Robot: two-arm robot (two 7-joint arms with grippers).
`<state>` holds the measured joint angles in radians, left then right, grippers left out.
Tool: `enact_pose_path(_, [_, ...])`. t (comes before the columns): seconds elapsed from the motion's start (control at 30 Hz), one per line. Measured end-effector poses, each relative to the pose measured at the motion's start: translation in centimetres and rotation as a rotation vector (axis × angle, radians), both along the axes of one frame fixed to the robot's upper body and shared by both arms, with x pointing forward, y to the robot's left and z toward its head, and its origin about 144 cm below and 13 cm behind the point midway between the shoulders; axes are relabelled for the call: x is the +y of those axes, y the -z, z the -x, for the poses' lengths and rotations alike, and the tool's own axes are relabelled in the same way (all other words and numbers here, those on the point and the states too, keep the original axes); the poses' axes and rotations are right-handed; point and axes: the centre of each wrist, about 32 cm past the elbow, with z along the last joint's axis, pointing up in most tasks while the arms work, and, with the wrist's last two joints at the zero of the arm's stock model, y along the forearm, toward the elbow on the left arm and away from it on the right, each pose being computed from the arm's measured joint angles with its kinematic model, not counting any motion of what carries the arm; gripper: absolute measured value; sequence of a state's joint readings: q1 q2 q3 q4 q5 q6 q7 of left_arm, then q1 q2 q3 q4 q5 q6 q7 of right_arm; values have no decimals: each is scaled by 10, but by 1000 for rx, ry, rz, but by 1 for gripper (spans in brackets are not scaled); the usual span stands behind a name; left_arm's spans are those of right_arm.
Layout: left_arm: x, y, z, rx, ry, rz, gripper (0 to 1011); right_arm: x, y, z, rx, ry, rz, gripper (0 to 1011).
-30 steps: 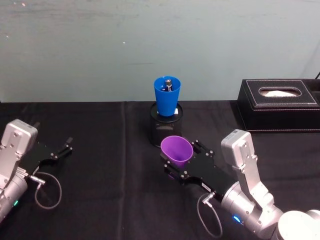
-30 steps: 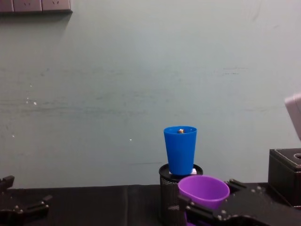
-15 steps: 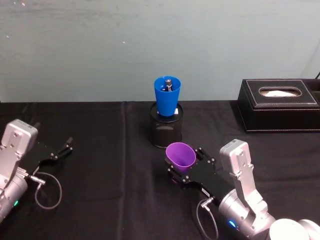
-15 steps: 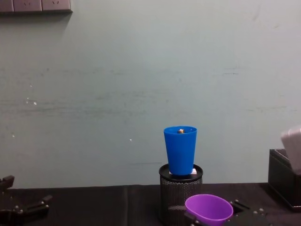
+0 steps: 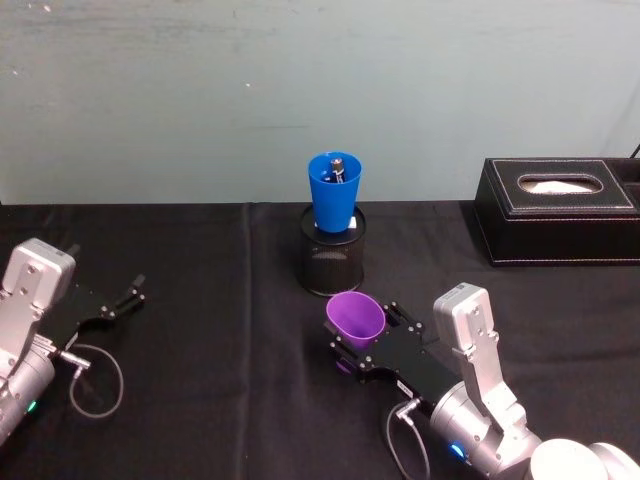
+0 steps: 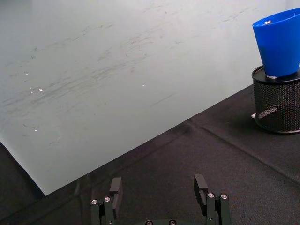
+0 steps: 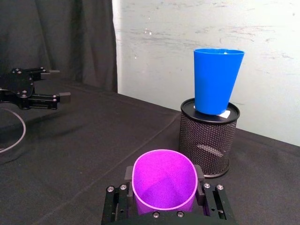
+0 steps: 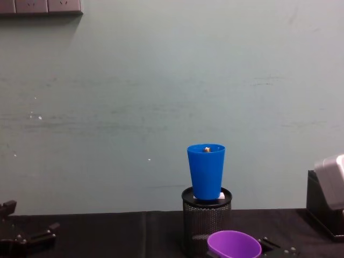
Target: Pick up one cup with a gripper and tap it against the other cup.
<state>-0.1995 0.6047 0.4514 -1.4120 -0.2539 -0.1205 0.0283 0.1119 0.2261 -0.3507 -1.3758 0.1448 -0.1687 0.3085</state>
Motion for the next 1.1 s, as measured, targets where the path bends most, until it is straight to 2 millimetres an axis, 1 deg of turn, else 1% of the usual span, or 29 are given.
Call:
enact_pose_path(0.5, [0, 0, 0, 0, 0, 0, 1000, 2, 3, 0, 12, -3, 1, 723])
enact_pose_path(0.63, [0, 0, 0, 0, 0, 0, 1000, 2, 5, 0, 12, -2, -22, 723])
enact_pose_path(1.07, [0, 0, 0, 0, 0, 0, 1000, 2, 5, 0, 11, -4, -17, 723])
enact_pose_path(1.1, [0, 0, 0, 0, 0, 0, 1000, 2, 5, 0, 11, -5, -16, 757])
